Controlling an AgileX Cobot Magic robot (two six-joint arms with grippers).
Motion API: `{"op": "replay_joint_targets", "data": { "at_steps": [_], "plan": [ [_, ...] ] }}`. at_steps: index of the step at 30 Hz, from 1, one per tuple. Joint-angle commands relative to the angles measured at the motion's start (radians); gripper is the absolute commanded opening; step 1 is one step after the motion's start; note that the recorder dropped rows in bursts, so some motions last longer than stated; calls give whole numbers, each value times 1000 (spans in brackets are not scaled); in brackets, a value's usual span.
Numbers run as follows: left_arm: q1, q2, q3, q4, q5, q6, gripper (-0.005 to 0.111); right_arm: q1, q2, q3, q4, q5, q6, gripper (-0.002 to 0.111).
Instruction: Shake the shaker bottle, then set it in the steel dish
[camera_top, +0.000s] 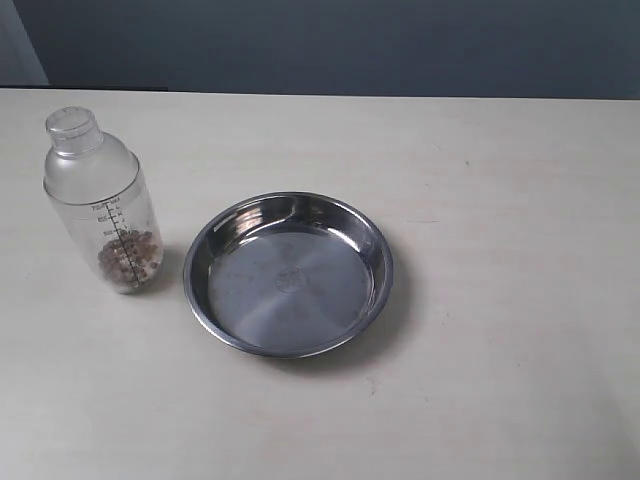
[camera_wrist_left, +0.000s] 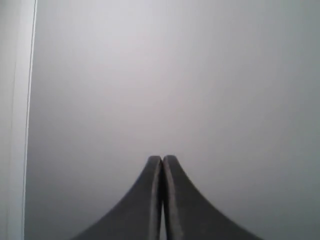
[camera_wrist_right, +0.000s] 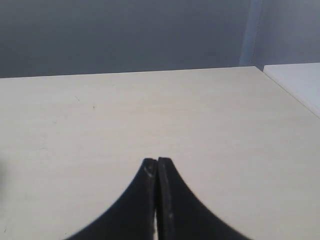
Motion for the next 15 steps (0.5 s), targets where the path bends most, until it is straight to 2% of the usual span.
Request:
{"op": "replay_joint_targets", "data": {
  "at_steps": [1,5,8,11,15],
  "plan": [
    [-2,261,-138,50,-19,-1,0,-3,-5,1,1,-13,-2,-1],
    [-11,364,-127,55,-58,-28,0,-3,-5,1,1,-13,-2,-1],
    [-63,415,-79,85,-115,-104,0,-3,-5,1,1,-13,-2,-1],
    [-112,446,-23,230,-222,-115,0,-3,-5,1,1,-13,-2,-1],
    [-119,460,48,326,-352,-176,4,-3,-5,1,1,-13,-2,-1]
  ]
}}
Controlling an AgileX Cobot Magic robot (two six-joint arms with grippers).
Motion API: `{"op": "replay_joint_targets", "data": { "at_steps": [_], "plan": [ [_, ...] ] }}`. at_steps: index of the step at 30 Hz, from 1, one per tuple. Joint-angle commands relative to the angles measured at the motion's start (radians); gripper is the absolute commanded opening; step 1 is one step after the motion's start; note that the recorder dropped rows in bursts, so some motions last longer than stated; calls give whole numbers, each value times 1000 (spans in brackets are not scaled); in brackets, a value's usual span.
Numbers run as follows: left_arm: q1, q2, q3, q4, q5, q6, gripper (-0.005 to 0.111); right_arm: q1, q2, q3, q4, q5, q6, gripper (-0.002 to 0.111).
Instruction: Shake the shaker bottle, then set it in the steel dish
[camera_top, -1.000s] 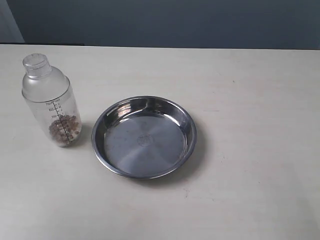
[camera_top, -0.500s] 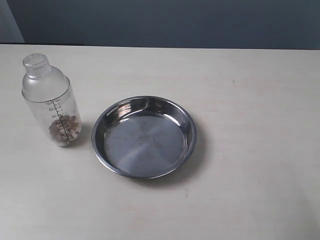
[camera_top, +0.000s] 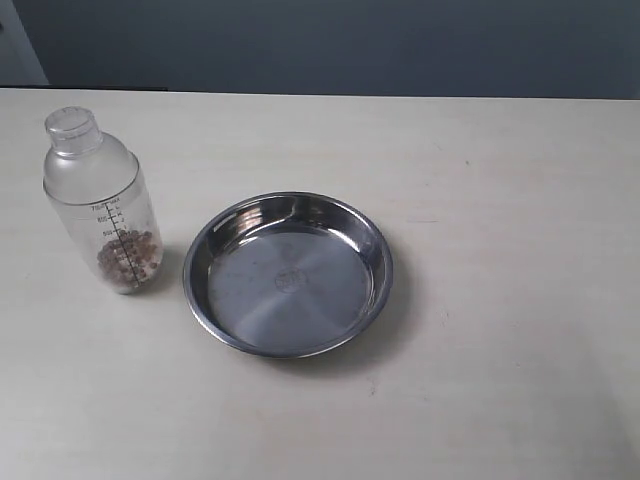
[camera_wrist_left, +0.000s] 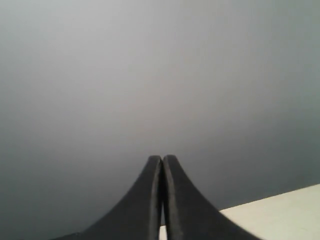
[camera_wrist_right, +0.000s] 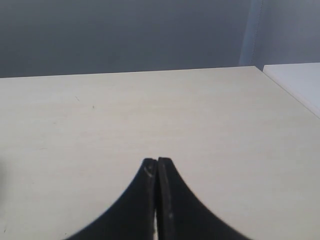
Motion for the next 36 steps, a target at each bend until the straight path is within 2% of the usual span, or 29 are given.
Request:
{"op": "replay_joint_targets", "data": {
  "at_steps": [1,3,4,9,20,25,28,36],
  "plan": [
    [-15,20,87,87,-178,-90,9,-3,-5,1,1,-13,-2,-1],
    [-2,39,137,75,-228,-69,23,-3,-5,1,1,-13,-2,-1],
    [10,62,165,75,-255,-55,34,-3,-5,1,1,-13,-2,-1],
    [80,182,232,52,-429,-49,104,-3,-5,1,1,-13,-2,-1],
    [106,579,270,126,-801,-41,105,-3,-5,1,1,-13,-2,-1],
    [120,729,270,111,-866,13,105,-3,-5,1,1,-13,-2,-1],
    [151,837,270,107,-866,23,105,-3,-5,1,1,-13,-2,-1],
    [157,1053,208,155,-866,43,105,-3,-5,1,1,-13,-2,-1]
  ]
}}
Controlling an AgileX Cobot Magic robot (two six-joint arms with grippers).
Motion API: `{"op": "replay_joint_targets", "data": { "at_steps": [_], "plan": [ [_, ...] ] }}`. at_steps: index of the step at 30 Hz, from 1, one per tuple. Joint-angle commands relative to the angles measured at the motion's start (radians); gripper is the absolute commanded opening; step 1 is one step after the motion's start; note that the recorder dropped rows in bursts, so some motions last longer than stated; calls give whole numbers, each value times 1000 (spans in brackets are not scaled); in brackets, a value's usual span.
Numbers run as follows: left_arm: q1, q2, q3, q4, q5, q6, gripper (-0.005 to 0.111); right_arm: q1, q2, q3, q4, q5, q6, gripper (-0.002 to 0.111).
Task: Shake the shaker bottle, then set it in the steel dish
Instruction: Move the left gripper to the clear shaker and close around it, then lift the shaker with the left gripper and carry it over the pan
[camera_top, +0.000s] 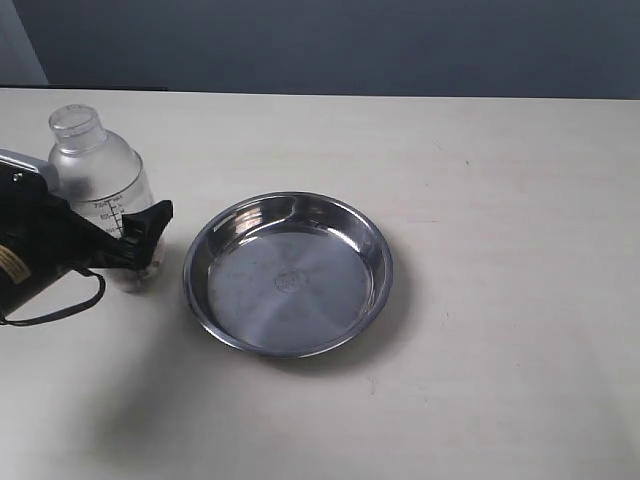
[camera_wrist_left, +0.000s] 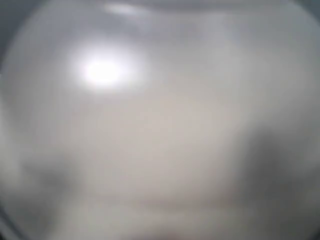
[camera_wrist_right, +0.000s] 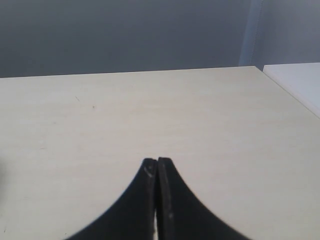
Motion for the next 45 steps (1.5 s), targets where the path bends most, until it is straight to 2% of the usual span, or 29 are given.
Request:
{"op": "replay_joint_targets", "data": {
  "at_steps": [1,4,6,9,17,18,24,27,40,42,45],
  "plan": [
    [3,53,-35,26,-11,6,105,-3,-5,1,1,-13,-2,-1],
    [3,53,-43,-2,-11,8,105,-3,-5,1,1,-13,-2,-1],
    [3,53,-43,-11,-11,8,100,-3,-5,1,1,-13,-2,-1],
    [3,53,-43,-7,-11,17,84,-3,-5,1,1,-13,-2,-1],
    [3,53,-43,50,-11,15,3,-3,-5,1,1,-13,-2,-1],
    [3,53,-43,48,-11,17,0,-3,-5,1,1,-13,-2,-1],
    [3,51,-43,-12,-11,-75,0,-3,-5,1,1,-13,-2,-1],
    [3,49,-39,37,-11,-110,0,-3,-5,1,1,-13,-2,-1],
    [3,48,-41,42,-11,-100,0,-3,-5,1,1,-13,-2,-1],
    [3,32,-41,20,-11,-124,0,-3,-5,1,1,-13,-2,-1],
    [3,-62,-46,97,-11,-184,0,-3,-5,1,1,-13,-2,-1]
  ]
}}
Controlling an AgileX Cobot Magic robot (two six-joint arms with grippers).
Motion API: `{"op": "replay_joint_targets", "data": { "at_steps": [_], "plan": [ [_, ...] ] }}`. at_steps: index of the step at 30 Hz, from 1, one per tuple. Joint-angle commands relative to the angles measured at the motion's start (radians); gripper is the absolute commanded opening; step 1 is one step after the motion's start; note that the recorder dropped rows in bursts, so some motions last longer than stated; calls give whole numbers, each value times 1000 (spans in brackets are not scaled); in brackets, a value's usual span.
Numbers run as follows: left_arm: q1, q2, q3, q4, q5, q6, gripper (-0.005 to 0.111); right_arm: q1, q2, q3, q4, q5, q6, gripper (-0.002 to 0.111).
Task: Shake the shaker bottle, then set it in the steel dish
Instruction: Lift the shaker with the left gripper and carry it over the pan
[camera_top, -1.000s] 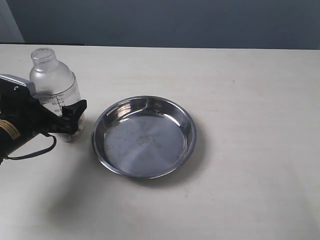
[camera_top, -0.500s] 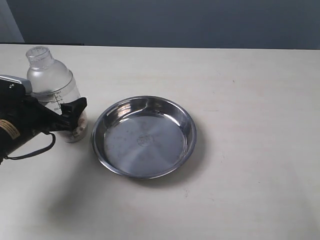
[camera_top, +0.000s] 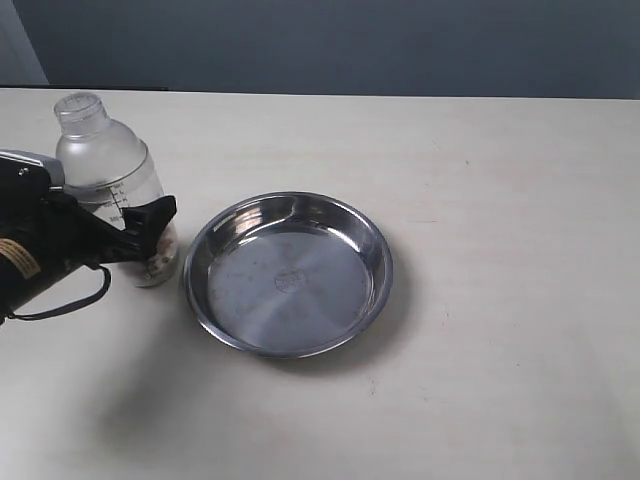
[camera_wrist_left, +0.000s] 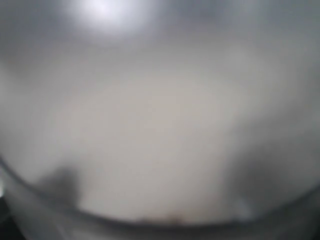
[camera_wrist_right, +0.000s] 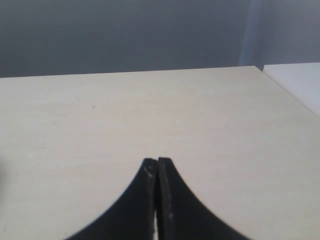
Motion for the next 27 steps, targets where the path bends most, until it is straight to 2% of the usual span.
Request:
{"op": "replay_joint_targets", "data": {
  "at_steps": [1,4,5,8,10,12,13,15,17,19,21,23,25,27],
  "plan": [
    [3,-150,-18,80,-19,-103,0,-3,-5,1,1,-13,-2,-1],
    [3,-324,-84,133,-12,-259,0,-3,-5,1,1,-13,-2,-1],
    [3,-391,-122,174,44,-326,0,-3,-5,1,1,-13,-2,-1],
    [-30,-556,-273,399,169,-510,0,-3,-5,1,1,-13,-2,-1],
    [-72,-590,-354,579,229,-687,0,-3,-5,1,1,-13,-2,-1],
    [-152,-582,-381,753,387,-790,0,-3,-5,1,1,-13,-2,-1],
    [-215,-559,-367,788,519,-815,0,-3,-5,1,1,-13,-2,-1],
    [-337,-492,-336,745,741,-798,0,-3,-5,1,1,-13,-2,-1],
    [-400,-512,-357,747,755,-803,0,-3,-5,1,1,-13,-2,-1],
    [-454,-592,-442,729,749,-768,0,-3,-5,1,1,-13,-2,-1],
    [-489,-645,-526,648,905,-716,0,-3,-5,1,1,-13,-2,-1],
    [-517,-616,-484,555,1058,-766,0,-3,-5,1,1,-13,-2,-1],
    [-534,-501,-383,556,1038,-756,0,-3,-5,1,1,-13,-2,-1],
    [-543,-475,-372,568,1004,-761,0,-3,-5,1,1,-13,-2,-1]
  ]
}}
